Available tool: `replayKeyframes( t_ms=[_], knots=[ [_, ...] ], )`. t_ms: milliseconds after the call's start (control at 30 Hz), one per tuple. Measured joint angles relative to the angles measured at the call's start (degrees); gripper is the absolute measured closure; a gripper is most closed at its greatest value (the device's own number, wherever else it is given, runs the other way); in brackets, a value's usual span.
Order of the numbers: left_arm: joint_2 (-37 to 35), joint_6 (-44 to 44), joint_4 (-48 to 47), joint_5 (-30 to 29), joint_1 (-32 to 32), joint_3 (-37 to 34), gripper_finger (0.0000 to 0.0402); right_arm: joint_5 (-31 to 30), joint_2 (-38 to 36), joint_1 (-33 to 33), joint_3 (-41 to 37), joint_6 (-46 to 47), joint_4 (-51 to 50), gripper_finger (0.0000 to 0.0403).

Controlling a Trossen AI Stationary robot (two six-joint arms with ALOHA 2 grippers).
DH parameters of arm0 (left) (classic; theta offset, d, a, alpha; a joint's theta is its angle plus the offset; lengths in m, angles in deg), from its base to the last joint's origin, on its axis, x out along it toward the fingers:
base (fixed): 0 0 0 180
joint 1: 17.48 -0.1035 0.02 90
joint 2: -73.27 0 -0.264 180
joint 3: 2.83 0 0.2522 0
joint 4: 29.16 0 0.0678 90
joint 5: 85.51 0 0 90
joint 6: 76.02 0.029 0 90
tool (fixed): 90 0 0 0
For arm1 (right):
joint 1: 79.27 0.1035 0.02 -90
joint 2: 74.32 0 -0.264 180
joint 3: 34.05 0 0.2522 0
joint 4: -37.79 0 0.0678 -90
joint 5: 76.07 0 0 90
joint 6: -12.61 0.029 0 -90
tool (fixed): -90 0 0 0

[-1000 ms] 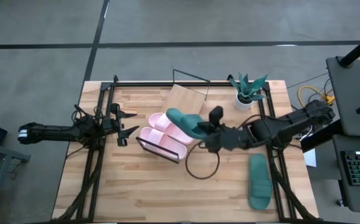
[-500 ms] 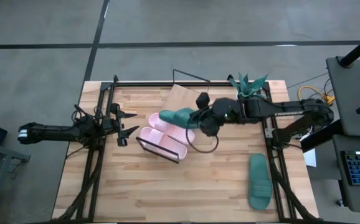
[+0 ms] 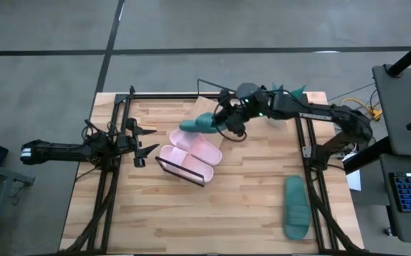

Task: Pick and place slides into the shelf
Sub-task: Put the top dark green slide on the shelf

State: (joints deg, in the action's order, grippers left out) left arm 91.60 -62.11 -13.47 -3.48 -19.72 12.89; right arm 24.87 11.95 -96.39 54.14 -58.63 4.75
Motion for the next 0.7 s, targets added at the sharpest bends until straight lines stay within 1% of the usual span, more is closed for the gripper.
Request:
replayKeyframes(
  t_ms=[100, 267, 533, 700],
  knots=[
    [0.0, 0.0, 0.0, 0.0, 0.0, 0.0, 0.0173, 0.2, 1.9, -1.8, 0.0, -1.6, 2.9, 0.0395],
    [0.0, 0.0, 0.0, 0.0, 0.0, 0.0, 0.0173, 4.5, 4.5, -3.7, 0.1, -3.0, 4.4, 0.0395],
    [0.0, 0.0, 0.0, 0.0, 0.0, 0.0, 0.0173, 4.9, 8.8, -6.7, 0.1, -3.9, 4.5, 0.0395],
    [0.0, 0.0, 0.0, 0.0, 0.0, 0.0, 0.0173, 4.8, 9.6, -7.6, 0.1, -5.2, 5.2, 0.0395]
  ],
)
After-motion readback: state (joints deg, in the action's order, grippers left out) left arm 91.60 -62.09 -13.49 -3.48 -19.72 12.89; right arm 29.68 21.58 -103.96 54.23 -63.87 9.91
